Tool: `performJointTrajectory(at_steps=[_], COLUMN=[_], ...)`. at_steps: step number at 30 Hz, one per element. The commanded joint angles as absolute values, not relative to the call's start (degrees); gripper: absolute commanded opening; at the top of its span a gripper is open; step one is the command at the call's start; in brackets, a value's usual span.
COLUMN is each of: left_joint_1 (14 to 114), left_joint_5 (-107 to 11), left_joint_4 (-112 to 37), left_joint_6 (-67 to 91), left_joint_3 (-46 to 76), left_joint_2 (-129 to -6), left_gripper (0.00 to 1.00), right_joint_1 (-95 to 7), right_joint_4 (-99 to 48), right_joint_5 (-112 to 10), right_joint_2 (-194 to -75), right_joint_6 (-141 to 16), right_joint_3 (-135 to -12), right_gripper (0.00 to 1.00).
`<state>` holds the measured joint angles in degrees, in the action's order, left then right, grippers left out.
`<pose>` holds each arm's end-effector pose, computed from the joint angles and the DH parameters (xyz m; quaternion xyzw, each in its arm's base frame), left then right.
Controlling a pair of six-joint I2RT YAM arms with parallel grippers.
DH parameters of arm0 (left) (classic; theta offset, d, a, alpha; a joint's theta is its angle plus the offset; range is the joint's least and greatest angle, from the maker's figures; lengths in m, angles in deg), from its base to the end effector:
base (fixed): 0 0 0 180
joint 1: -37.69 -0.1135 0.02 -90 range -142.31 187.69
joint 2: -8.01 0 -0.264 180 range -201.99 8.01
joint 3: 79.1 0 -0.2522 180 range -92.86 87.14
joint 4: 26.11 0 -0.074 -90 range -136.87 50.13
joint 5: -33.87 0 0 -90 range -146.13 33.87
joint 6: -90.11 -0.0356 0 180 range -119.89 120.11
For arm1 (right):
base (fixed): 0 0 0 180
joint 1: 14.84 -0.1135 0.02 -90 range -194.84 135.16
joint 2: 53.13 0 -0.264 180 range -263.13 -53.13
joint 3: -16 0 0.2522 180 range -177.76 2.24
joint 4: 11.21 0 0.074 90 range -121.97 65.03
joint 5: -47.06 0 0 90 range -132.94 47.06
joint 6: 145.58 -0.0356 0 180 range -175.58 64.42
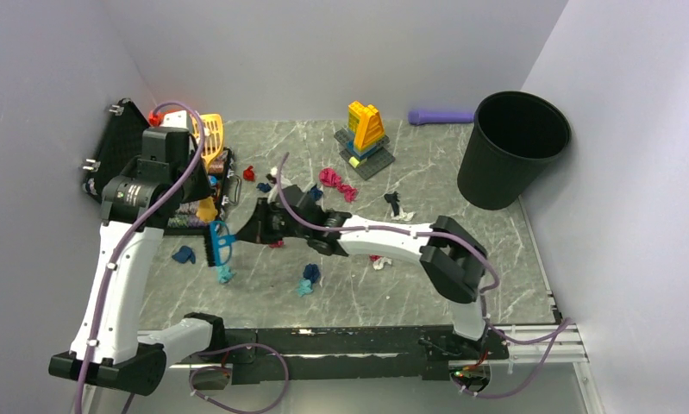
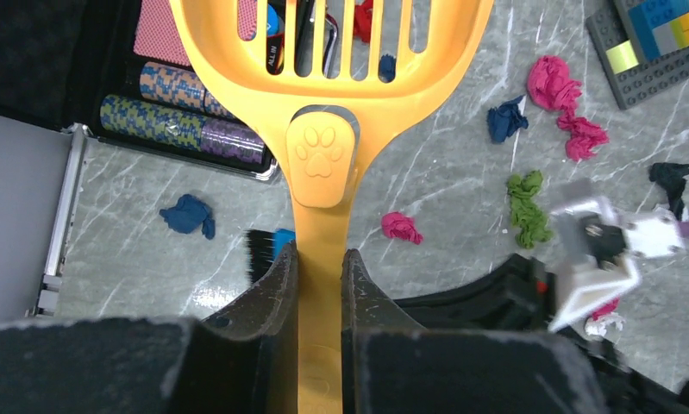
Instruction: Sweep away the paper scraps from the table
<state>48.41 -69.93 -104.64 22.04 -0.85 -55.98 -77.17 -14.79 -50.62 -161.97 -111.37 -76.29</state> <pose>0.1842 -0.0262 0.4343 -0.1380 0.8933 -0.0114 0.4275 0.2046 0.4004 0.2539 -0.0849 0.8144 0.5183 0.2467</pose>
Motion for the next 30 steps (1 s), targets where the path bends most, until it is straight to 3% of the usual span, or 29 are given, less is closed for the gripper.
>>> performJointTrajectory(at_steps=[1, 20, 26, 30], left_joint_1=[47.73, 47.53, 47.53, 47.53], left_joint_5=[-70.46, -74.92, -74.0, -74.76], left_joint_4=[-109.24, -115.05, -114.97, -114.73], left_joint_6=[22.27, 22.59, 22.68, 22.7], left_joint_3=[-6.88, -9.02, -7.62, -6.6], left_joint_2=[-56.67, -52.72, -51.73, -51.5], left_gripper=[0.0, 0.0, 0.0, 0.0], right_joint_1=[-78.54, -78.75, -78.81, -78.8], right_joint_4=[-11.81, -13.26, -19.87, -32.08], right_joint_5=[-54.68, -62.6, -54.15, -45.53], right_joint_2=[-168.2, -191.64, -195.68, -194.58], right_joint_6=[-111.91, -115.72, -119.71, -127.42], right_joint_3=[-86.98, -109.58, -112.81, -111.57], right_gripper=[0.0, 0.0, 0.0, 0.0])
